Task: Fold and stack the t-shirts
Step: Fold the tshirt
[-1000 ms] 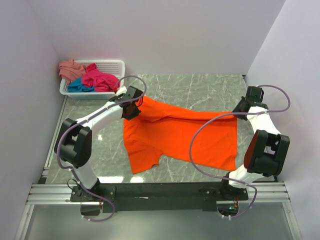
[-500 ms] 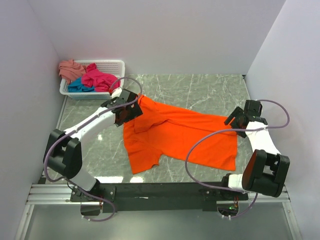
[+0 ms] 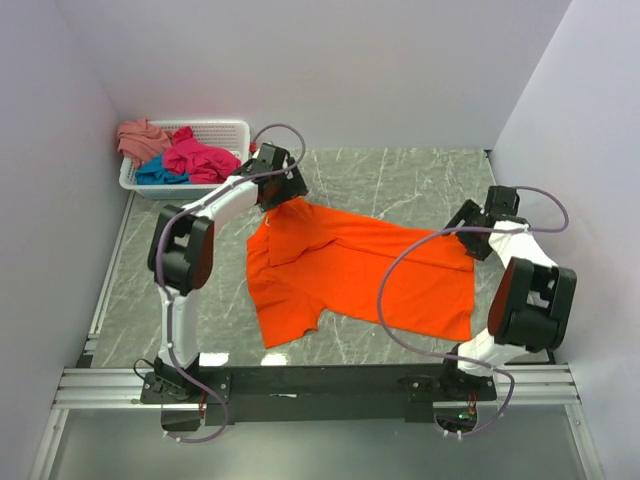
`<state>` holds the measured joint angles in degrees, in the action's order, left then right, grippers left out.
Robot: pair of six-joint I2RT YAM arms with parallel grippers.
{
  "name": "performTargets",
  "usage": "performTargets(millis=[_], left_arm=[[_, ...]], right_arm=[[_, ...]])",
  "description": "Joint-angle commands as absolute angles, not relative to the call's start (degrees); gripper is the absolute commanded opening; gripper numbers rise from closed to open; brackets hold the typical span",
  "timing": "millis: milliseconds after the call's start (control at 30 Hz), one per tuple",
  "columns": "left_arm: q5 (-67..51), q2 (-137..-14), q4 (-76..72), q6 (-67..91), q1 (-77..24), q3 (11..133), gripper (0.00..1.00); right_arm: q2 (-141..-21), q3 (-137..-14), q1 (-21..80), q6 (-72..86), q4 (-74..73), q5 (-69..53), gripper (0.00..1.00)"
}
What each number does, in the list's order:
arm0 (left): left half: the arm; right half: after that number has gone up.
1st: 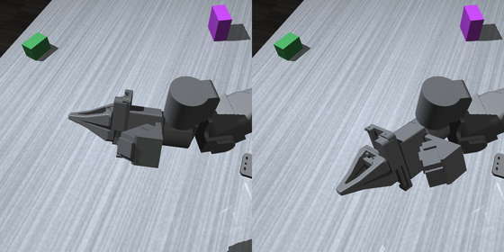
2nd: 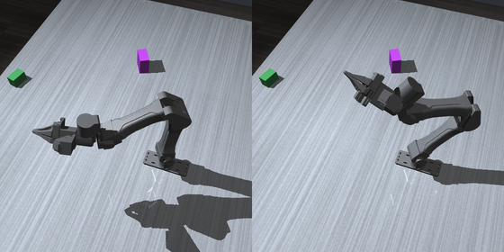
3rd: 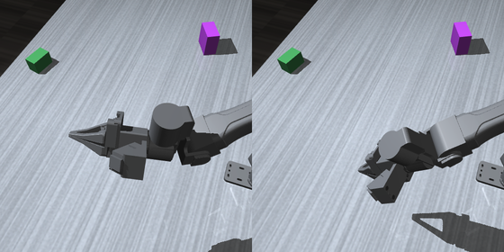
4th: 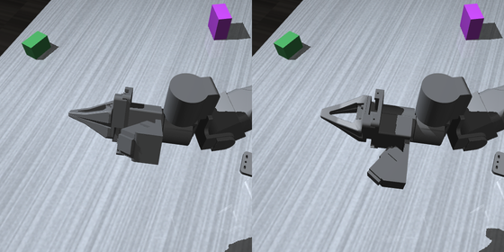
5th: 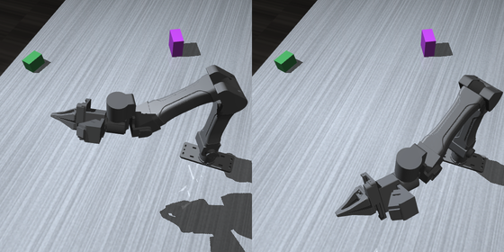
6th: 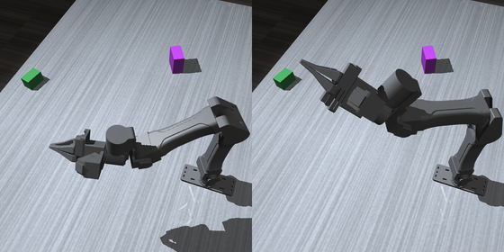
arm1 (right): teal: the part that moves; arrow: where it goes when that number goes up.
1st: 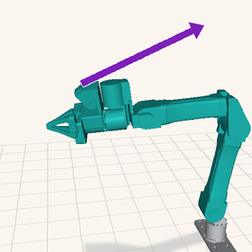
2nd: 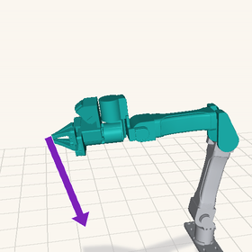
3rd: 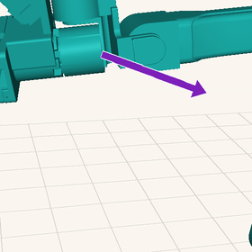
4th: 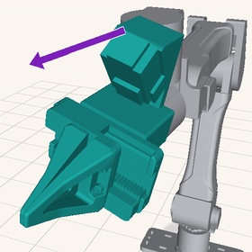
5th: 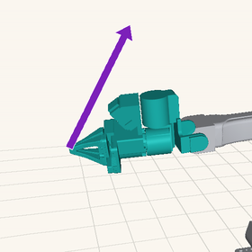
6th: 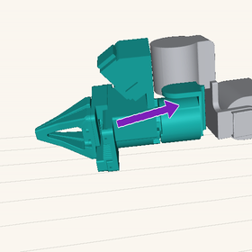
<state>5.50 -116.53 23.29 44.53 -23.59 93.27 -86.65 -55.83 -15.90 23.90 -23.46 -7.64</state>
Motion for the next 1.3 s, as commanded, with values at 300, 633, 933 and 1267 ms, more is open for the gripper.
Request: performTargets(millis=[300,633,933,1267], left_arm=[[4.5,-133.2,25.1,40.4,-20.0,107.5,0.99],[3.3,-135.8,25.3,40.1,-15.5,107.7,0.99],[1.8,-145.6,32.0,39.5,-13.8,125.9,0.99],[-0.4,-135.9,33.0,40.6,-13.6,126.2,0.99]], right_arm=[[-101.0,-61.3,-15.6,21.5,-21.4,-8.2,0.82],[-107.9,-67.9,-14.6,20.3,-18.7,-14.1,0.81],[-116.4,-80.4,-13.8,22.8,-19.9,-16.2,0.81],[-105.3,-81.3,-13.7,22.1,-22.1,-15.5,0.82]])
